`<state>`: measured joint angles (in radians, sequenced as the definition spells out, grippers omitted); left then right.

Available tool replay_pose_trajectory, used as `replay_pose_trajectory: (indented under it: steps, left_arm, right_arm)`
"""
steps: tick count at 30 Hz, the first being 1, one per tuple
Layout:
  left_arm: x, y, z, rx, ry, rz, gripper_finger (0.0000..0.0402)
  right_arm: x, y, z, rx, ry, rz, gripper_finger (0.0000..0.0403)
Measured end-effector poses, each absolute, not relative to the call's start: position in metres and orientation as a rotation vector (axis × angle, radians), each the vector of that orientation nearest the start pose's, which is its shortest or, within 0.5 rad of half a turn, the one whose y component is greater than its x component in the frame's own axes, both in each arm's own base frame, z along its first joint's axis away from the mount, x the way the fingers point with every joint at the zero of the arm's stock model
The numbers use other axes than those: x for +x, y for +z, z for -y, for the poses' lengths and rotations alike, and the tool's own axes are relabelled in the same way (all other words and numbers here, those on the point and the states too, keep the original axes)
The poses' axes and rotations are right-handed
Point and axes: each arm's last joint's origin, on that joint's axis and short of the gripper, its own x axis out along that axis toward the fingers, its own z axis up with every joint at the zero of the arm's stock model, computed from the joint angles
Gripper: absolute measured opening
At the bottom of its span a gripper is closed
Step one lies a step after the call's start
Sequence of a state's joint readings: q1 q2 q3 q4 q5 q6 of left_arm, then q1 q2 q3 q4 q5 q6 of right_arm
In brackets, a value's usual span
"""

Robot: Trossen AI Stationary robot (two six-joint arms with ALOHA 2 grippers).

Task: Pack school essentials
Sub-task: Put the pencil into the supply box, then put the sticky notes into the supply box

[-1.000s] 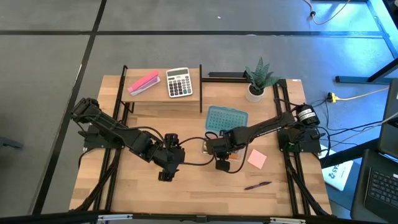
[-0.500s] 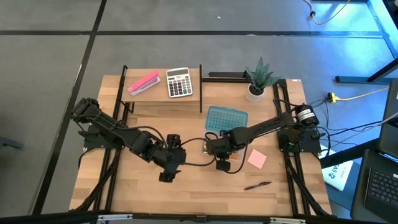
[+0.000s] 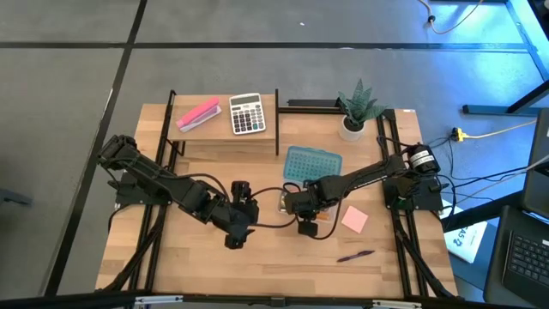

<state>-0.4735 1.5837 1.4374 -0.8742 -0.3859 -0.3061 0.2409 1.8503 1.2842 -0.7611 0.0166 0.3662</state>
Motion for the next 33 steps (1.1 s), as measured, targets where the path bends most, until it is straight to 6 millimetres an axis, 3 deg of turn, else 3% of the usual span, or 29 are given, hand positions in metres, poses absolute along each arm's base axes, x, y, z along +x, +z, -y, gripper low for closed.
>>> replay_pose_trajectory:
  steps: [9, 19, 24, 28, 33]
  left_arm:
    - [0.293, 0.31, 0.139, 0.137, 0.062, -0.923, 0.039]
    - [0.293, 0.31, 0.138, 0.136, 0.062, -0.923, 0.039]
    - [0.293, 0.31, 0.138, 0.136, 0.062, -0.923, 0.039]
    - [0.293, 0.311, 0.138, 0.136, 0.062, -0.923, 0.039]
    - [0.293, 0.31, 0.138, 0.136, 0.061, -0.923, 0.039]
  right_arm:
    - [0.343, 0.182, -0.084, 0.155, -0.074, -1.348, 0.0047]
    - [0.343, 0.182, -0.084, 0.154, -0.072, -1.35, 0.0127]
    - [0.342, 0.182, -0.083, 0.183, -0.043, -1.375, 0.0148]
    - [0.335, 0.192, -0.085, 0.198, 0.05, -1.396, 0.0149]
    - [0.32, 0.22, -0.101, 0.109, 0.097, -1.313, 0.0149]
